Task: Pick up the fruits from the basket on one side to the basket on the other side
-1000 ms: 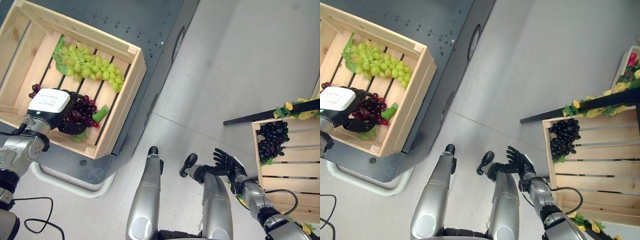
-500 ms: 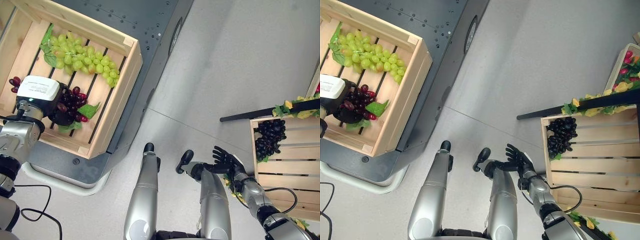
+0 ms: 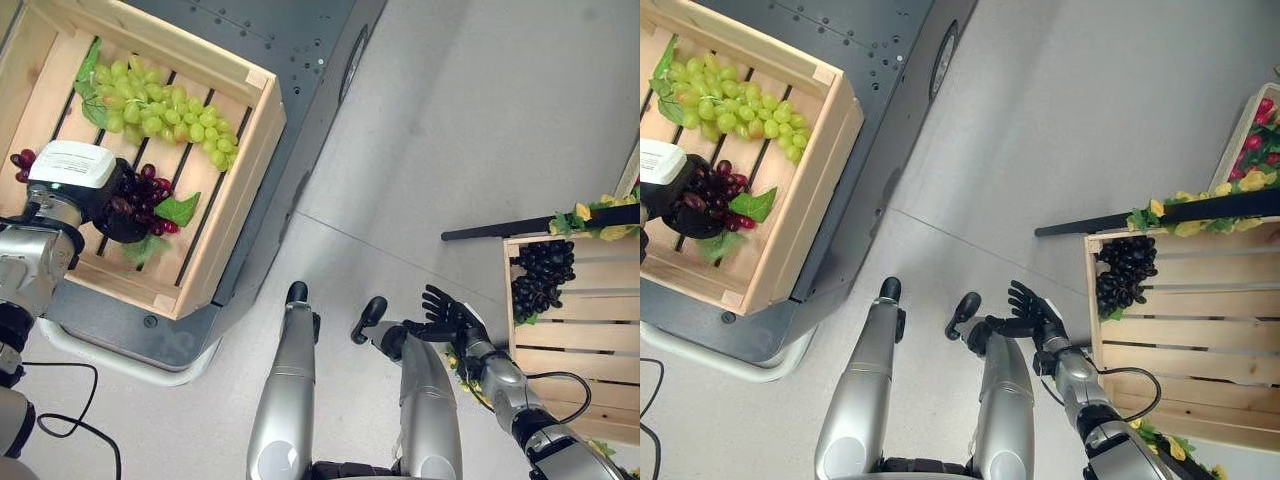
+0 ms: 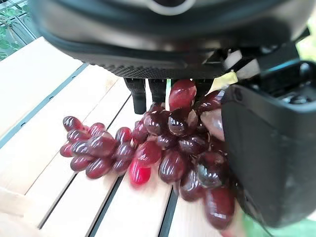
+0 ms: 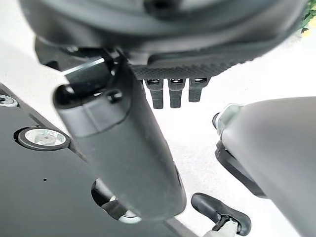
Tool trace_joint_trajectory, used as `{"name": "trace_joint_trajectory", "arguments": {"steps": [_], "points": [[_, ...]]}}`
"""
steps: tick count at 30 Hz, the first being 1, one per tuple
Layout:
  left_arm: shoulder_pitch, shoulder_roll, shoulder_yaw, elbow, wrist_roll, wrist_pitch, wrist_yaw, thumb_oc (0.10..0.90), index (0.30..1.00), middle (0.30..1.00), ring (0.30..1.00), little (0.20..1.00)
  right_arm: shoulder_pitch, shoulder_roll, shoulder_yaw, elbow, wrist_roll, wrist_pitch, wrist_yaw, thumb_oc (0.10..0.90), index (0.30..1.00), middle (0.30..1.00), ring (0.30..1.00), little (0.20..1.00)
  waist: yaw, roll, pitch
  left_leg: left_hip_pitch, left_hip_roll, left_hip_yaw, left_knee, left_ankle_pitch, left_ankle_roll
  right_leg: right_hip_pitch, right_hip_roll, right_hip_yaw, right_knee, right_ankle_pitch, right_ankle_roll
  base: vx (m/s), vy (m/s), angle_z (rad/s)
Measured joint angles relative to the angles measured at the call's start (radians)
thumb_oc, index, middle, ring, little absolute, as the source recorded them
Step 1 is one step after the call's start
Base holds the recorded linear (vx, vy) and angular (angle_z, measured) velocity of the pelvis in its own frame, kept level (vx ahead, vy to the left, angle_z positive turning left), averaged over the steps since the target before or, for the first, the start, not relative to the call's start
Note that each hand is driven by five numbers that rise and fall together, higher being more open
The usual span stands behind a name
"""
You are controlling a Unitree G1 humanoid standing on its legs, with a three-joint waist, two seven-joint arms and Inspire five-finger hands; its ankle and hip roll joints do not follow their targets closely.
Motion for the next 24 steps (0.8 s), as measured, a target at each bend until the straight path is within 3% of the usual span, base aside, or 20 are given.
{"name": "trace_joint_trajectory", "arguments": {"steps": [10,13,15,18,19,24], "points": [[0.079,-0.005,-0.04,-0.021,-0.017,-0.09,-0.007,0.4,0.3,0.3,0.3,0.3,0.001,0.0,-0.001,0.0,0.001,-0.006,0.0,0.8,0.9,0.9,0.9,0.9,0.003,0.0,0.0,0.044,-0.003,0.006,-0.004,0.0,0.002,0.036,-0.005,0.006,0.002,0.001,0.0,0.0,-0.001,0.0],[0.109,-0.01,-0.037,-0.033,-0.097,-0.098,0.012,0.4,0.3,0.3,0.3,0.3,0.002,0.001,-0.001,0.0,0.001,-0.006,0.0,0.8,0.9,0.9,0.9,0.9,0.009,0.0,0.0,0.06,-0.003,0.011,-0.006,0.001,0.003,0.047,-0.005,0.014,0.003,0.001,0.0,-0.01,0.005,-0.04],[0.149,-0.026,0.006,-0.033,-0.162,-0.109,0.022,0.4,0.3,0.3,0.3,0.3,0.004,0.001,-0.003,0.0,0.001,-0.006,0.0,0.8,0.9,0.9,0.9,0.9,0.011,0.0,0.0,0.078,-0.002,0.019,-0.012,-0.001,0.006,0.058,-0.005,0.021,0.002,0.001,0.001,-0.02,0.002,-0.09],[0.231,-0.09,0.151,-0.022,-0.266,-0.136,0.04,0.4,0.3,0.3,0.3,0.3,0.013,0.005,-0.003,-0.004,0.0,-0.005,0.0,0.8,0.9,0.9,0.9,0.9,0.017,0.001,0.0,0.117,-0.003,0.027,-0.022,0.001,0.003,0.088,-0.006,0.028,0.001,0.0,0.001,0.0,-0.019,-0.07],[0.262,-0.129,0.226,-0.004,-0.309,-0.153,0.047,0.4,0.3,0.3,0.3,0.3,0.024,0.007,-0.004,-0.016,0.0,-0.005,-0.001,0.8,0.9,0.9,0.9,0.9,0.021,0.001,0.0,0.138,-0.002,0.029,-0.029,0.001,0.003,0.107,-0.006,0.028,-0.004,0.0,0.001,0.03,-0.033,-0.02],[0.365,-0.212,0.386,0.026,-0.513,-0.236,0.061,0.4,0.3,0.3,0.3,0.3,0.06,0.016,-0.005,-0.065,-0.009,0.003,-0.001,0.8,0.9,0.9,0.9,0.9,0.028,0.002,0.001,0.252,0.0,0.034,-0.081,0.002,0.003,0.214,-0.002,0.029,-0.052,0.003,0.006,0.03,-0.032,-0.02]]}}
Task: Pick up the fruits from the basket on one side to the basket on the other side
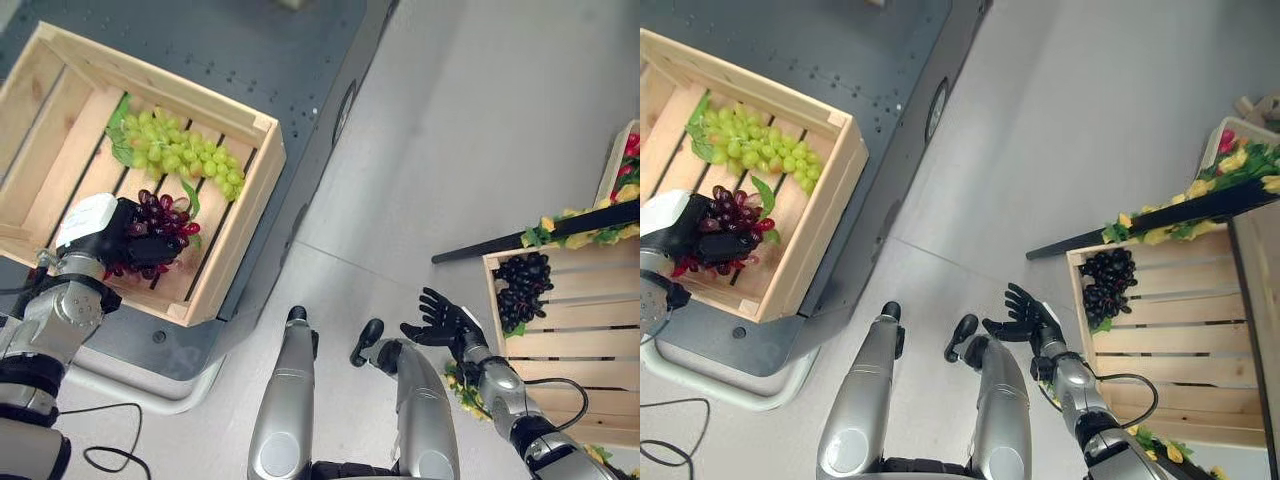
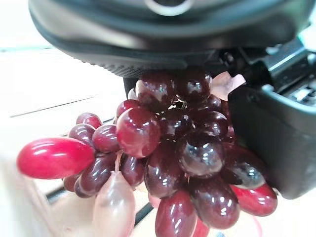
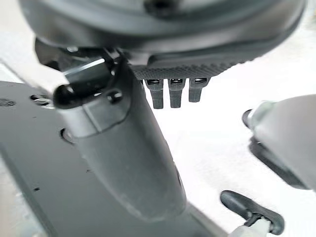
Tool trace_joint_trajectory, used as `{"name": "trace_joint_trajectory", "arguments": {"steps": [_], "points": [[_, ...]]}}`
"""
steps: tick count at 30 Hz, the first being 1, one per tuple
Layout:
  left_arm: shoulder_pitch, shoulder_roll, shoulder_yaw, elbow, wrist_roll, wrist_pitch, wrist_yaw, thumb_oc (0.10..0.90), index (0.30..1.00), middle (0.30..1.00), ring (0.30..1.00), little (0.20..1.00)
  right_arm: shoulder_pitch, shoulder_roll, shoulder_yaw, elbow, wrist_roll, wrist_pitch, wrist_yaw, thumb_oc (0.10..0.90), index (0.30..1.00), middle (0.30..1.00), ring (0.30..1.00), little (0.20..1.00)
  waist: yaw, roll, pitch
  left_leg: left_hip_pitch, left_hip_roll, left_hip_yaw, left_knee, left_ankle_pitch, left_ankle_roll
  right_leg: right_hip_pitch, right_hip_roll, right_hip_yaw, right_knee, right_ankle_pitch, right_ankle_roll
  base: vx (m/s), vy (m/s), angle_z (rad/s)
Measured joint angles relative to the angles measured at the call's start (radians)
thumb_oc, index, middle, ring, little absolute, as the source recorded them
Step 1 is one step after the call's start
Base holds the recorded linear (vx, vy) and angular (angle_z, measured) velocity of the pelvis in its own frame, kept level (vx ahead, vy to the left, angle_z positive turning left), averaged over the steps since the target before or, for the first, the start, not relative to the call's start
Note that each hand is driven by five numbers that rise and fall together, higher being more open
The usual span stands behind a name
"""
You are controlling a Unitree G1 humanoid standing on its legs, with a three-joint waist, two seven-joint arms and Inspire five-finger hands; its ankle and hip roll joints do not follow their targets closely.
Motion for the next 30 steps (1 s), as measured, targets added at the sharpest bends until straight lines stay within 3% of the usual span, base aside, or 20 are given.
{"name": "trace_joint_trajectory", "arguments": {"steps": [9,12,17,24,30], "points": [[0.128,-0.091,0.2,-0.017,-0.304,-0.043,0.001,0.4,0.3,0.3,0.3,0.3,0.097,0.024,-0.002,-0.185,-0.001,0.029,0.0,0.8,0.9,0.9,0.9,0.9,0.024,0.008,-0.002,0.204,-0.002,0.018,-0.115,0.004,0.002,0.171,0.021,0.028,-0.093,0.006,0.012,0.06,-0.023,-0.11],[0.189,-0.159,0.281,-0.075,-0.413,-0.049,0.002,0.4,0.3,0.3,0.3,0.3,0.145,0.038,0.001,-0.313,-0.05,0.053,-0.001,0.8,0.9,0.9,0.9,0.9,0.023,0.01,-0.002,0.296,-0.006,0.028,-0.191,0.017,0.007,0.247,0.024,0.035,-0.151,0.015,0.025,0.08,-0.006,-0.06],[0.244,-0.22,0.321,-0.208,-0.467,-0.059,0.004,0.4,0.3,0.3,0.3,0.3,0.179,0.034,-0.001,-0.479,-0.119,0.054,-0.001,0.8,0.9,0.9,0.9,0.9,0.022,0.028,-0.018,0.414,-0.008,0.046,-0.302,0.045,0.014,0.348,0.036,0.044,-0.249,0.042,0.046,0.06,-0.019,-0.09],[0.242,-0.26,0.338,-0.387,-0.629,-0.056,-0.097,0.4,0.3,0.3,0.3,0.3,0.177,0.017,-0.006,-0.616,-0.119,0.062,0.0,0.8,0.9,0.9,0.9,0.9,0.013,0.069,-0.106,0.541,-0.015,0.043,-0.468,0.09,0.023,0.462,0.06,0.049,-0.406,0.095,0.069,0.06,-0.048,-0.06],[0.241,-0.26,0.331,-0.526,-0.749,0.007,-0.211,0.4,0.3,0.3,0.3,0.3,0.163,-0.028,-0.001,-0.751,-0.117,0.084,0.003,0.8,0.9,0.9,0.9,0.9,-0.01,0.102,-0.229,0.614,-0.025,0.039,-0.601,0.134,0.041,0.541,0.074,0.05,-0.559,0.155,0.094,0.02,-0.069,0.0]]}}
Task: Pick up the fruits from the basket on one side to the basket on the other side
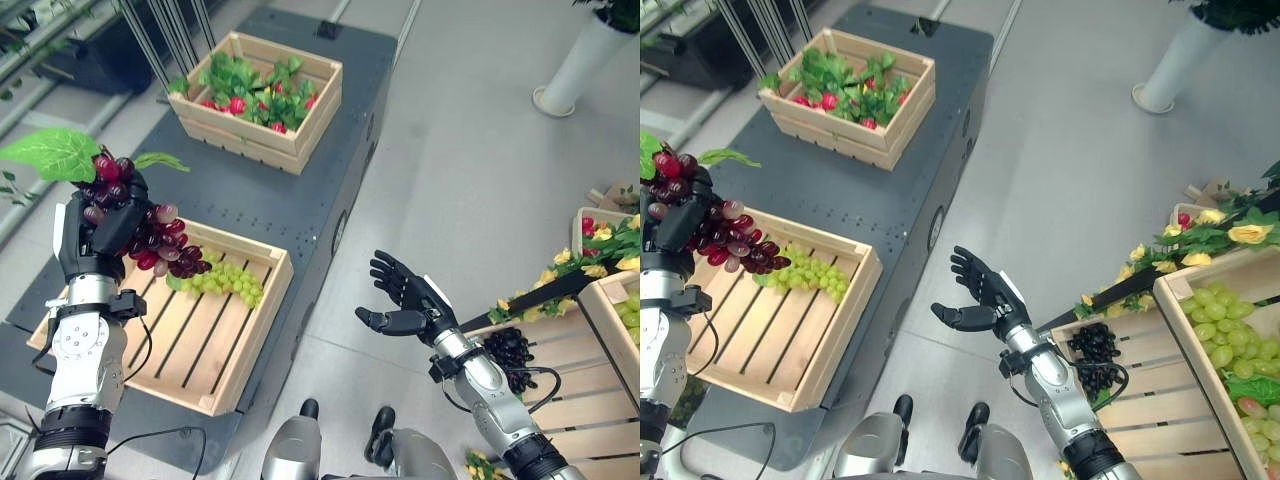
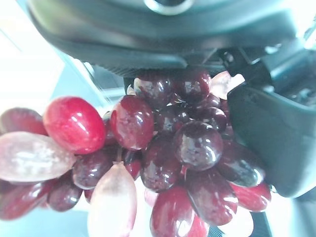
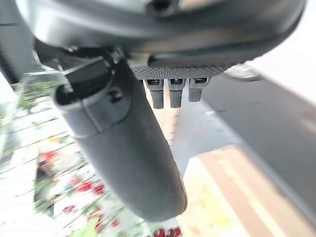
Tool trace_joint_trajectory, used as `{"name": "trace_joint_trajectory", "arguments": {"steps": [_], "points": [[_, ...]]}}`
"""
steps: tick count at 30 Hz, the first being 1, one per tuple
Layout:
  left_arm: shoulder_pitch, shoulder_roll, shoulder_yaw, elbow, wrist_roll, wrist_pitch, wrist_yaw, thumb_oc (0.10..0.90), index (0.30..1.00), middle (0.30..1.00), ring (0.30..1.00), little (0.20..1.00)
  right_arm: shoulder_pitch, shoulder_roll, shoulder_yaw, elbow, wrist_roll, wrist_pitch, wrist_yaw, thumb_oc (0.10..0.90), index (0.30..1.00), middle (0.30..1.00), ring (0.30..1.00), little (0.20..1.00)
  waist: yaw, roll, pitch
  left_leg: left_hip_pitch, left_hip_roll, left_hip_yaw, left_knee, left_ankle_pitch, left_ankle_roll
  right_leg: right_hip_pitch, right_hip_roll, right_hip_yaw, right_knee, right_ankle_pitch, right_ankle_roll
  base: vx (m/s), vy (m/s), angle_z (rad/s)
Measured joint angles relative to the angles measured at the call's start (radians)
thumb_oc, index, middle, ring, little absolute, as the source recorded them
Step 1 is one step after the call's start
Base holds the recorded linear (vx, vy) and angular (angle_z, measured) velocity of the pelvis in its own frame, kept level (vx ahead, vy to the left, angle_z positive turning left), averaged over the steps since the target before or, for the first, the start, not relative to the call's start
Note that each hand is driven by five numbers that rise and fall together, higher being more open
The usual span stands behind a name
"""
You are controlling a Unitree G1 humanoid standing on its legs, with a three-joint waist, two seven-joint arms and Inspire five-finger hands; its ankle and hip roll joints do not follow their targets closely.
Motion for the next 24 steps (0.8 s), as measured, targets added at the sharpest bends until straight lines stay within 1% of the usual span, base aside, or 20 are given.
{"name": "trace_joint_trajectory", "arguments": {"steps": [1,2,4,5,7,8,11,14,17,19,20,21,22,23,24], "points": [[-0.004,0.0,-0.009,-0.013,-0.021,0.007,-0.02,0.4,0.3,0.3,0.3,0.3,-0.014,-0.009,0.0,-0.006,0.003,0.006,0.0,0.8,0.9,0.9,0.9,0.9,-0.003,0.008,-0.016,0.012,0.0,0.003,-0.014,0.003,0.004,0.017,0.002,0.001,-0.029,0.013,0.003,0.02,-0.087,-0.04],[-0.016,0.0,-0.027,-0.017,-0.037,0.019,-0.037,0.4,0.3,0.3,0.3,0.3,-0.036,-0.027,0.005,-0.012,0.007,0.032,0.007,0.8,0.9,0.9,0.9,0.9,-0.006,0.012,-0.04,0.02,-0.004,0.003,-0.041,0.016,0.005,0.031,0.007,0.002,-0.073,0.036,0.007,0.01,-0.074,-0.03],[-0.03,0.0,-0.043,-0.018,-0.037,0.029,-0.065,0.4,0.3,0.3,0.3,0.3,-0.067,-0.04,0.005,-0.017,0.037,0.06,0.026,0.8,0.9,0.9,0.9,0.9,-0.011,0.014,-0.066,0.028,-0.006,0.003,-0.074,0.034,0.007,0.047,0.012,0.003,-0.126,0.064,0.009,0.01,-0.083,-0.02],[-0.051,0.001,-0.057,-0.018,-0.047,0.042,-0.089,0.4,0.3,0.3,0.3,0.3,-0.097,-0.056,0.006,-0.028,0.076,0.092,0.048,0.8,0.9,0.9,0.9,0.9,-0.01,0.015,-0.067,0.043,-0.008,0.003,-0.096,0.045,0.008,0.072,0.016,0.003,-0.174,0.088,0.01,0.01,-0.091,-0.02],[-0.089,0.002,-0.092,-0.018,-0.074,0.058,-0.126,0.4,0.3,0.3,0.3,0.3,-0.15,-0.073,0.006,-0.037,0.149,0.131,0.094,0.8,0.9,0.9,0.9,0.9,-0.01,0.013,-0.072,0.053,-0.011,0.003,-0.136,0.067,0.009,0.089,0.02,0.003,-0.231,0.122,0.01,0.0,-0.088,-0.02],[-0.099,0.002,-0.1,-0.018,-0.074,0.065,-0.132,0.4,0.3,0.3,0.3,0.3,-0.164,-0.073,0.006,-0.036,0.164,0.143,0.098,0.8,0.9,0.9,0.9,0.9,-0.012,0.013,-0.072,0.053,-0.011,0.003,-0.141,0.072,0.008,0.087,0.021,0.003,-0.231,0.123,0.01,-0.02,-0.09,0.01],[-0.195,0.003,-0.196,-0.016,-0.074,0.093,-0.161,0.4,0.3,0.3,0.3,0.3,-0.274,-0.082,0.007,-0.02,0.21,0.216,0.098,0.8,0.9,0.9,0.9,0.9,-0.014,0.012,-0.072,0.055,-0.011,0.001,-0.165,0.092,0.008,0.078,0.022,0.004,-0.231,0.132,0.008,-0.03,-0.091,0.0],[-0.26,0.001,-0.263,-0.035,-0.078,0.096,-0.207,0.4,0.3,0.3,0.3,0.3,-0.351,-0.089,0.008,-0.019,0.215,0.223,0.098,0.8,0.9,0.9,0.9,0.9,-0.022,0.01,-0.078,0.054,-0.012,0.004,-0.168,0.094,0.008,0.072,0.021,0.011,-0.231,0.136,0.009,-0.01,-0.064,-0.06],[-0.302,0.001,-0.3,-0.042,-0.08,0.096,-0.232,0.4,0.3,0.3,0.3,0.3,-0.402,-0.083,0.008,-0.019,0.239,0.224,0.091,0.8,0.9,0.9,0.9,0.9,-0.025,0.01,-0.09,0.056,-0.013,0.004,-0.171,0.095,0.009,0.062,0.022,0.036,-0.231,0.142,0.009,0.0,-0.049,-0.23],[-0.334,-0.004,-0.324,-0.042,-0.08,0.096,-0.235,0.4,0.3,0.3,0.3,0.3,-0.424,-0.08,0.008,-0.021,0.244,0.238,0.075,0.8,0.9,0.9,0.9,0.9,-0.044,0.009,-0.091,0.061,-0.013,0.009,-0.175,0.095,0.009,0.061,0.023,0.051,-0.231,0.142,0.009,0.0,-0.049,-0.12],[-0.355,-0.011,-0.337,-0.042,-0.08,0.097,-0.24,0.4,0.3,0.3,0.3,0.3,-0.44,-0.072,0.008,-0.019,0.273,0.263,0.063,0.8,0.9,0.9,0.9,0.9,-0.056,0.008,-0.091,0.066,-0.013,0.014,-0.177,0.095,0.009,0.061,0.024,0.057,-0.231,0.144,0.009,0.0,-0.035,-0.14],[-0.368,-0.013,-0.347,-0.042,-0.08,0.097,-0.241,0.4,0.3,0.3,0.3,0.3,-0.444,-0.066,0.008,-0.019,0.286,0.273,0.056,0.8,0.9,0.9,0.9,0.9,-0.06,0.008,-0.091,0.07,-0.012,0.015,-0.178,0.094,0.009,0.062,0.025,0.061,-0.231,0.144,0.009,0.0,-0.035,-0.18],[-0.392,-0.022,-0.362,-0.04,-0.08,0.101,-0.25,0.4,0.3,0.3,0.3,0.3,-0.455,-0.054,0.011,-0.017,0.286,0.294,0.045,0.8,0.9,0.9,0.9,0.9,-0.073,0.009,-0.092,0.074,-0.011,0.016,-0.181,0.095,0.008,0.062,0.026,0.068,-0.231,0.146,0.008,0.0,-0.026,-0.14],[-0.408,-0.029,-0.371,-0.037,-0.08,0.104,-0.252,0.4,0.3,0.3,0.3,0.3,-0.461,-0.054,0.015,-0.016,0.287,0.305,0.041,0.8,0.9,0.9,0.9,0.9,-0.075,0.009,-0.092,0.076,-0.011,0.018,-0.183,0.095,0.008,0.062,0.026,0.071,-0.231,0.147,0.008,0.0,-0.026,-0.21],[-0.442,-0.043,-0.398,-0.027,-0.09,0.105,-0.259,0.4,0.3,0.3,0.3,0.3,-0.483,-0.056,0.032,-0.005,0.302,0.335,0.036,0.8,0.9,0.9,0.9,0.9,-0.078,0.008,-0.092,0.082,-0.01,0.032,-0.186,0.095,0.008,0.061,0.028,0.084,-0.231,0.149,0.007,-0.01,-0.023,-0.24]]}}
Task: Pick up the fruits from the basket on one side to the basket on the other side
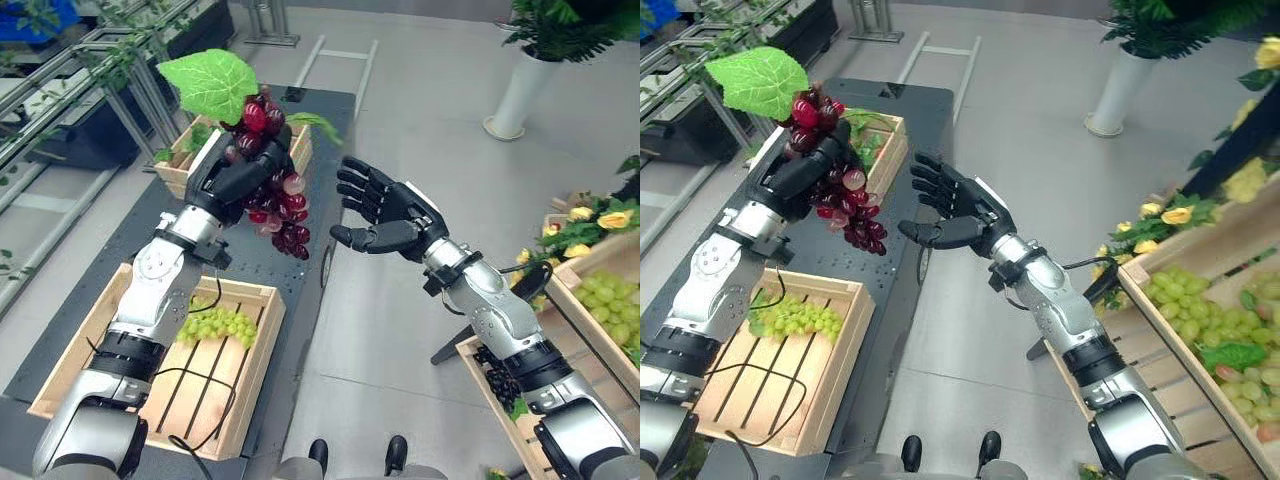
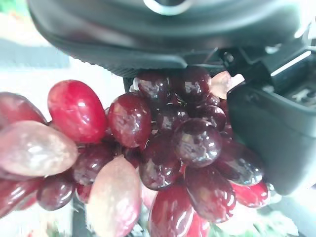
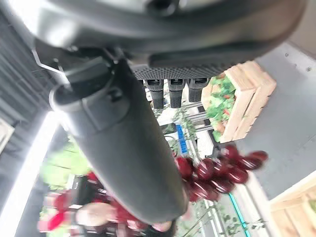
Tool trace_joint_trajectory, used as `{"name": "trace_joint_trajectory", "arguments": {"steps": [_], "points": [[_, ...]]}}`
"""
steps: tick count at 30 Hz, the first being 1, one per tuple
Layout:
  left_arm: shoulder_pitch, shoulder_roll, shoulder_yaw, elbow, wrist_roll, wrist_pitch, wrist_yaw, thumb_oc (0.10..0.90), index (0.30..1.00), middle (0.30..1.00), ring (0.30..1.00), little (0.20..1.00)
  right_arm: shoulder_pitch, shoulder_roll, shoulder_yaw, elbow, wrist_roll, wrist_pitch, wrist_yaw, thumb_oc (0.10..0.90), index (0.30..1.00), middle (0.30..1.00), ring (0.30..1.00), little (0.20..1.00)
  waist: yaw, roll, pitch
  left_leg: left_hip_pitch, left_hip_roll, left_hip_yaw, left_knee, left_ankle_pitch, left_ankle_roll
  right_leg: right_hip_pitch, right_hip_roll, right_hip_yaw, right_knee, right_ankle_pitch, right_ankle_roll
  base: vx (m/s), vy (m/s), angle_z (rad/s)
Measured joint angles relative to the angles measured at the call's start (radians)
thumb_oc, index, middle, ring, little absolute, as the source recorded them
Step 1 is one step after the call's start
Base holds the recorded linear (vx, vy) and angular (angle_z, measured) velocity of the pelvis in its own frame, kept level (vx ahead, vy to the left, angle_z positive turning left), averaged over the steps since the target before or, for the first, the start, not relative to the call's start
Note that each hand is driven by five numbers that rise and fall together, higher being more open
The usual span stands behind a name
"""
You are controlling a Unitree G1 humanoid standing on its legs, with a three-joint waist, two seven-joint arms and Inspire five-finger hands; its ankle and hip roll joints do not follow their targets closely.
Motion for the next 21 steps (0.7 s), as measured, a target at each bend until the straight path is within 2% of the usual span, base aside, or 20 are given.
{"name": "trace_joint_trajectory", "arguments": {"steps": [4,8,16,21], "points": [[-0.051,-0.042,-0.06,0.009,-0.012,0.0,-0.014,0.4,0.3,0.3,0.3,0.3,-0.036,0.001,0.046,0.03,0.072,0.079,-0.007,0.8,0.9,0.9,0.9,0.9,-0.031,0.0,-0.018,0.01,0.001,0.008,-0.009,0.0,0.0,0.0,0.002,0.013,0.0,0.002,0.0,-0.02,-0.031,-0.12],[-0.096,-0.088,-0.09,0.048,-0.023,0.0,-0.019,0.4,0.3,0.3,0.3,0.3,-0.074,0.001,0.062,0.091,0.14,0.118,-0.013,0.8,0.9,0.9,0.9,0.9,-0.051,0.0,-0.02,0.027,0.005,0.03,-0.016,0.0,0.0,0.003,0.007,0.03,0.0,0.007,-0.001,0.0,-0.026,-0.17],[-0.122,-0.113,-0.116,0.061,-0.057,0.0,-0.038,0.4,0.3,0.3,0.3,0.3,-0.121,0.001,0.062,0.105,0.181,0.165,-0.039,0.8,0.9,0.9,0.9,0.9,-0.084,0.0,-0.02,0.038,0.015,0.046,-0.021,0.004,-0.007,0.004,0.019,0.051,0.0,0.014,-0.011,0.0,-0.006,-0.06],[-0.159,-0.113,-0.145,0.073,-0.056,0.0,-0.032,0.4,0.3,0.3,0.3,0.3,-0.146,0.0,0.062,0.14,0.236,0.173,-0.043,0.8,0.9,0.9,0.9,0.9,-0.086,0.0,-0.02,0.043,0.014,0.057,-0.021,0.005,-0.008,0.005,0.019,0.057,0.0,0.021,-0.012,0.0,-0.007,-0.07]]}}
